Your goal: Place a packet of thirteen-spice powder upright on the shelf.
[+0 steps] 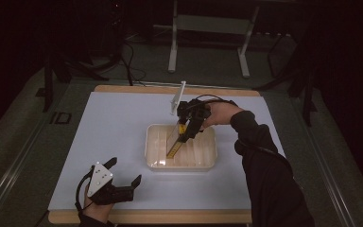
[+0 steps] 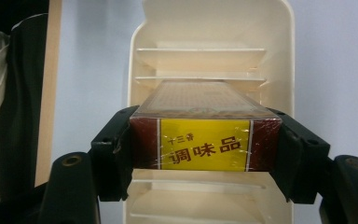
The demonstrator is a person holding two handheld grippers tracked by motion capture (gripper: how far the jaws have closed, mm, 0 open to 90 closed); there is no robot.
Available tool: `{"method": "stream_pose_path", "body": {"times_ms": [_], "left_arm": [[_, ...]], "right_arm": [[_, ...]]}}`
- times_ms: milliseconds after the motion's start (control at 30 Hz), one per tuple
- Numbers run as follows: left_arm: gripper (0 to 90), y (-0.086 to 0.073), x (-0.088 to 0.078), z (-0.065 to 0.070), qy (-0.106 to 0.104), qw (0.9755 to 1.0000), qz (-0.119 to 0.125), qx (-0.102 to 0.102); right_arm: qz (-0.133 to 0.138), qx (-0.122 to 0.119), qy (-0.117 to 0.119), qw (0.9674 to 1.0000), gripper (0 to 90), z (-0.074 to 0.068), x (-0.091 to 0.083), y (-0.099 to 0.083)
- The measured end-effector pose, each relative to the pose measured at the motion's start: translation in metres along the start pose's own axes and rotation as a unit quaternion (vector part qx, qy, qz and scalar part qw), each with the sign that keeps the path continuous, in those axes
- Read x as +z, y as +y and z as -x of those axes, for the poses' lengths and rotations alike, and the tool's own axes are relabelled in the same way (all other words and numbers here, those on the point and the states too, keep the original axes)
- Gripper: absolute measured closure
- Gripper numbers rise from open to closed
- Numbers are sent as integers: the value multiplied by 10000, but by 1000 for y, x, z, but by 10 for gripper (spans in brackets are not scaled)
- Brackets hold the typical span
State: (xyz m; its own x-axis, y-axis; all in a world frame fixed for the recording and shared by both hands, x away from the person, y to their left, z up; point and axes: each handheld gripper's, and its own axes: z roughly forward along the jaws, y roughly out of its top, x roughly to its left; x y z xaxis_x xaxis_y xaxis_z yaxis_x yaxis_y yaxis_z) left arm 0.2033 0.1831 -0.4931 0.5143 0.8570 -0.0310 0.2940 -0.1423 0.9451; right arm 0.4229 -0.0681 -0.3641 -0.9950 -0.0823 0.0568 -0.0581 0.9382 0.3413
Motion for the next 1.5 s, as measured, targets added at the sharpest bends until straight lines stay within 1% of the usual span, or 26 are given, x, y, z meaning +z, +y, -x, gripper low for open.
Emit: {"method": "stream_pose_path", "body": {"times_ms": [200, 333, 800, 867, 967, 1100, 1267, 1300, 1433, 1500], "left_arm": [[0, 0, 0, 0, -1, 10000, 1, -3], [0, 0, 0, 0, 2, 10000, 4, -8], [0, 0, 0, 0, -4, 10000, 6, 1], [0, 0, 0, 0, -8, 10000, 5, 1], [0, 0, -1, 0, -4, 10000, 18, -20], [0, 0, -1, 0, -6, 10000, 11, -9], [0, 0, 0, 0, -16, 10000, 11, -8], [0, 0, 0, 0, -15, 10000, 13, -15], [0, 0, 0, 0, -16, 10000, 22, -19], [0, 0, 0, 0, -14, 10000, 23, -24]], "right_arm": [[-72, 50, 21, 10000, 320, 2, 10, 3], [-90, 122, 35, 9999, 320, 2, 12, 3], [-162, 145, 7, 9998, 320, 3, 23, 10], [-215, 164, 6, 9996, 319, 2, 26, 12], [-225, 163, 1, 9996, 320, 3, 29, 14], [-280, 129, -26, 9995, 320, 2, 34, 17], [-376, 153, 2, 9992, 320, 2, 40, 19], [-358, 138, 5, 9993, 319, 2, 42, 19], [-436, 143, 8, 9989, 319, 2, 50, 20], [-346, 142, 8, 9993, 318, 2, 51, 20]]}}
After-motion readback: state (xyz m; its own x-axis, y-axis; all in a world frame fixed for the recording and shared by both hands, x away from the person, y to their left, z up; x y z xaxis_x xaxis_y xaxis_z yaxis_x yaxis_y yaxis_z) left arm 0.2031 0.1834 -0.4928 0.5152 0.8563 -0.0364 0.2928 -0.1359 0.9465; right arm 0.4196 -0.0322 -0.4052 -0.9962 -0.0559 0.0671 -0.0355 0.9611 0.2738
